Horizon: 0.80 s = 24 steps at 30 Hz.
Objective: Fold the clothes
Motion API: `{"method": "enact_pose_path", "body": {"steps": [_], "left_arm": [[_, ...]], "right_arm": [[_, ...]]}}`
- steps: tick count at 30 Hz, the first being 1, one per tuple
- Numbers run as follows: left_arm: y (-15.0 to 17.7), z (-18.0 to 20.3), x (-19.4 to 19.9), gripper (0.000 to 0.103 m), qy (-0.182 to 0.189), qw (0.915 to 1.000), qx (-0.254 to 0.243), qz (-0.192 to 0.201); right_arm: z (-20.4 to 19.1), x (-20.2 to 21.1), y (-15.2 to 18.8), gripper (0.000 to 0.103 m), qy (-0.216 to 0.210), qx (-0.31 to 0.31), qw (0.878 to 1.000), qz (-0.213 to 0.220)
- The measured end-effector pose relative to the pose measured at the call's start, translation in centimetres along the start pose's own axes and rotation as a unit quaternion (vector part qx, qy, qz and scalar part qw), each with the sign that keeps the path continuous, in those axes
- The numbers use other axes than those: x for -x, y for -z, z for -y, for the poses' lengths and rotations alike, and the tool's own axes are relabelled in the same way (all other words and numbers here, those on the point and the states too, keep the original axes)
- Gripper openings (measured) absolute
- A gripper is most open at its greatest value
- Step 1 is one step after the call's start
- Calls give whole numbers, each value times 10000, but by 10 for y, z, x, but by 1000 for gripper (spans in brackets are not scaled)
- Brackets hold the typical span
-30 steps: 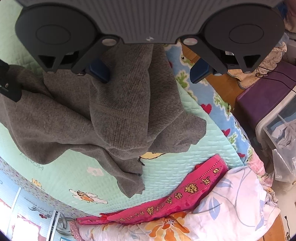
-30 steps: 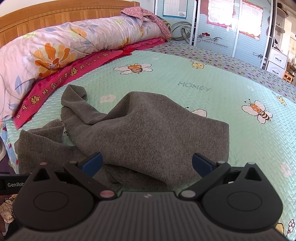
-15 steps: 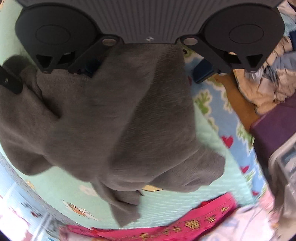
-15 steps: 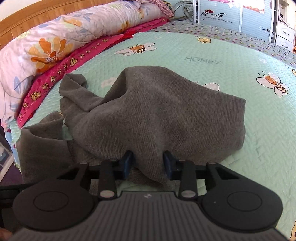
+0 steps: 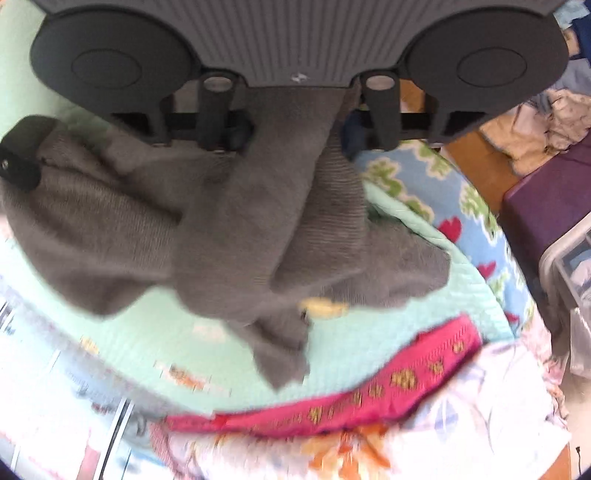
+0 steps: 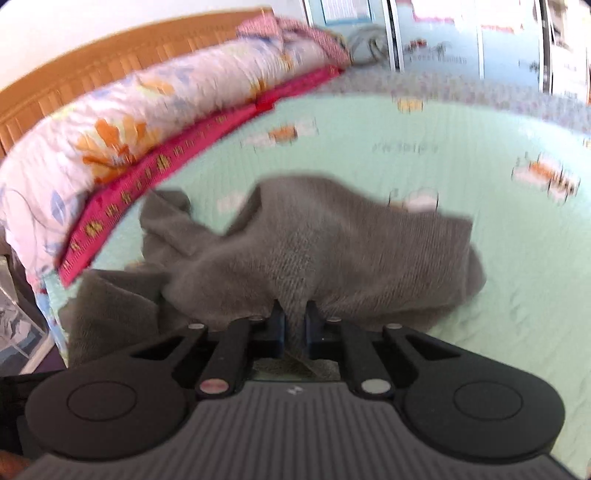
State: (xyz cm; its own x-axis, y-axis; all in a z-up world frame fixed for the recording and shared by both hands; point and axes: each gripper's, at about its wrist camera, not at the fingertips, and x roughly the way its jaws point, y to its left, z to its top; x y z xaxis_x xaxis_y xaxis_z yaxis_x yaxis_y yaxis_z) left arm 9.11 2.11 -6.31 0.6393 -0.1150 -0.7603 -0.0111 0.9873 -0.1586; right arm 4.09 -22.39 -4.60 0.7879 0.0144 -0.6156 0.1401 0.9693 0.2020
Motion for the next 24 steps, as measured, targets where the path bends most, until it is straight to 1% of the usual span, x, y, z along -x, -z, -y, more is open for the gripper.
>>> {"method": "enact_pose_path", "body": {"steps": [1,4,5,6,7,8,10,13,14,15,16,18,21,22,23,24], "left_arm": [[-6,-2,7,31,102,9999,56,94],[-25,-3,31,28,392,9984,118,382],[-30,0,43,23,516,9969,56,585],[-36,5,57,22,654,9945,-30,821],[-42,11,72,23,689,9921,-223,1022],[-48,19,88,27,691,9892,-451,1211],[-56,27,107,36,721,9860,-649,1354],[-54,33,112,36,869,9822,-870,1420],[-50,35,105,36,886,9828,-948,1313],[-45,38,92,36,895,9849,-969,1117],[-36,39,77,38,846,9883,-947,849],[-19,40,45,38,706,9932,-881,279],[20,45,8,38,547,9928,-1028,-285],[31,46,1,37,515,9920,-1074,-429],[38,44,-2,33,529,9912,-1107,-498],[39,43,-4,29,567,9908,-1132,-472]], "right_arm": [[0,10,-5,10,-15,-9,9999,135],[4,48,-29,9,-28,-124,9977,665],[7,63,-38,9,-22,-172,9961,867],[10,77,-47,9,-15,-220,9940,1069],[13,91,-57,9,-22,-257,9918,1253],[17,107,-67,9,-48,-280,9895,1414],[24,132,-80,9,-87,-273,9863,1625],[32,158,-83,9,-115,-310,9830,1808],[32,163,-80,9,-73,-300,9819,1866],[33,165,-76,9,-19,-288,9817,1881],[36,162,-69,9,27,-314,9834,1787],[44,147,-51,9,121,-441,9892,1394],[55,126,-22,9,259,-616,9944,825],[57,121,-10,9,296,-644,9951,684],[60,117,0,9,317,-686,9956,563],[64,115,7,9,322,-755,9954,485]]}}
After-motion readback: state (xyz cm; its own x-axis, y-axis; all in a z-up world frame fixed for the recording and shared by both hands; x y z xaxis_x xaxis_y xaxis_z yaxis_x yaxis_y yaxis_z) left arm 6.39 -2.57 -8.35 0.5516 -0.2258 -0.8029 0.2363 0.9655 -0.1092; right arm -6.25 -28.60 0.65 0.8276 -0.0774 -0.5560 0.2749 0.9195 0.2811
